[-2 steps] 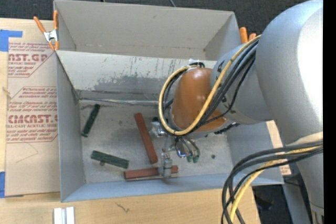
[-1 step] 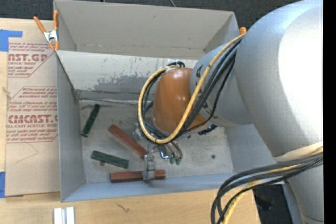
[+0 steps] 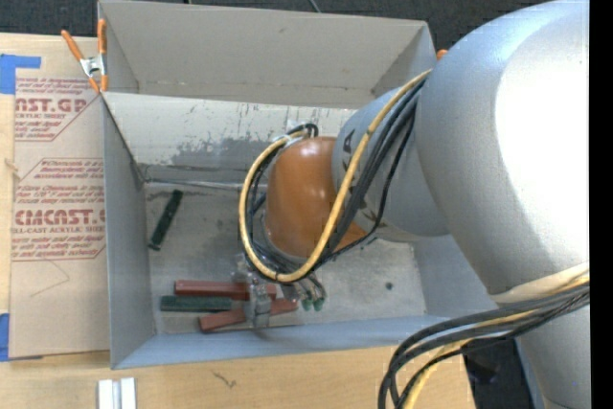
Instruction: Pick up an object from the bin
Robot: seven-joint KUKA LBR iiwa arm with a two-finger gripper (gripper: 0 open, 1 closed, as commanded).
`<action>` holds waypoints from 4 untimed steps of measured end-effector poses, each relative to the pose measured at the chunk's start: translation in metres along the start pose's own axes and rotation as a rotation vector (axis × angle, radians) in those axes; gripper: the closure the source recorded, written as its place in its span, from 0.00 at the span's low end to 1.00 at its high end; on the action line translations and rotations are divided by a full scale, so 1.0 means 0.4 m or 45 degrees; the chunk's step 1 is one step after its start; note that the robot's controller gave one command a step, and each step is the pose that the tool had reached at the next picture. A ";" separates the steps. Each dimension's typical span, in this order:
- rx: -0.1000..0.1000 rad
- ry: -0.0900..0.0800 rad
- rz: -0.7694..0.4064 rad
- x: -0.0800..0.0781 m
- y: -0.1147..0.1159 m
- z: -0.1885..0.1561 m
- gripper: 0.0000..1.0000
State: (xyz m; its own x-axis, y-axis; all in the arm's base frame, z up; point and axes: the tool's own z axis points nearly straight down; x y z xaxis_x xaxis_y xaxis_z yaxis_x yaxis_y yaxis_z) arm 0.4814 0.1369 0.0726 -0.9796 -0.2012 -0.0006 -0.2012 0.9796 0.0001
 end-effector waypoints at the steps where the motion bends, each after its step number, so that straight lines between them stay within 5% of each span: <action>1: 0.000 0.000 0.000 0.000 0.000 0.000 1.00; 2: 0.001 0.007 0.042 -0.056 0.059 -0.115 1.00; 3: -0.003 -0.002 0.073 -0.059 0.030 -0.221 1.00; 4: 0.000 -0.003 0.049 -0.187 -0.003 -0.387 1.00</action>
Offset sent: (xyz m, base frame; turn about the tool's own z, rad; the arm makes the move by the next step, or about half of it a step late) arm 0.0273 0.0428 0.0729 0.0463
